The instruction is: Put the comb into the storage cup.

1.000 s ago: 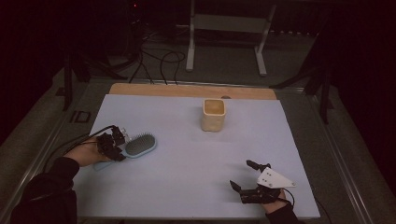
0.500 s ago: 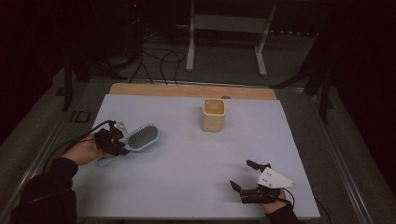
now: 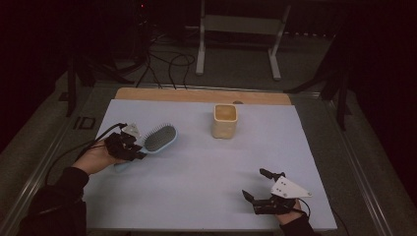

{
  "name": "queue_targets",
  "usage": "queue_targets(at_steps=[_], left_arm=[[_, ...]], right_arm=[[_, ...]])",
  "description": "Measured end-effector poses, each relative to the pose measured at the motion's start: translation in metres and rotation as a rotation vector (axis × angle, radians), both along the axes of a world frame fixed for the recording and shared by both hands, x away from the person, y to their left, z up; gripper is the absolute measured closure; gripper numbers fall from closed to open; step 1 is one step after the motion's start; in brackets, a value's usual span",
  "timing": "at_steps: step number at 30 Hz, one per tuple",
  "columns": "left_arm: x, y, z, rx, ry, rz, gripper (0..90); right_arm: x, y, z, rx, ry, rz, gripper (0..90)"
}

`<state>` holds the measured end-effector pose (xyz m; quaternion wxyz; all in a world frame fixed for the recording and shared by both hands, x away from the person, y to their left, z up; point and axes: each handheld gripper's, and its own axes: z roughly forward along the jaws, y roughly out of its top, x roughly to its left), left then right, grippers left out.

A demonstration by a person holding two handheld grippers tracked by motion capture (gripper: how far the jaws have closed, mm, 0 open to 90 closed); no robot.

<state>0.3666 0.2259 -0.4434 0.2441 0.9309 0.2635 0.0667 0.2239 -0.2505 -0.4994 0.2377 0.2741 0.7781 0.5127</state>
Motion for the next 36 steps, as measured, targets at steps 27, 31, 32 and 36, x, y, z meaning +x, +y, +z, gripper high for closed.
queue_targets(at_steps=[27, 31, 32, 36], left_arm=[[0.001, -0.034, 0.034, -0.214, -0.156, 0.063, 69.8], [0.001, -0.043, 0.041, -0.243, -0.164, 0.062, 69.8], [0.001, -0.044, 0.042, -0.246, -0.167, 0.059, 69.8], [0.002, -0.054, 0.049, -0.275, -0.186, 0.07, 69.8]], right_arm=[[0.0, -0.001, 0.001, 0.005, -0.004, -0.002, 8.5], [0.0, -0.001, 0.001, 0.006, -0.002, -0.002, 8.5], [0.0, -0.001, 0.001, 0.006, -0.002, -0.002, 8.5], [0.0, -0.001, 0.001, 0.005, -0.003, -0.003, 8.5]])
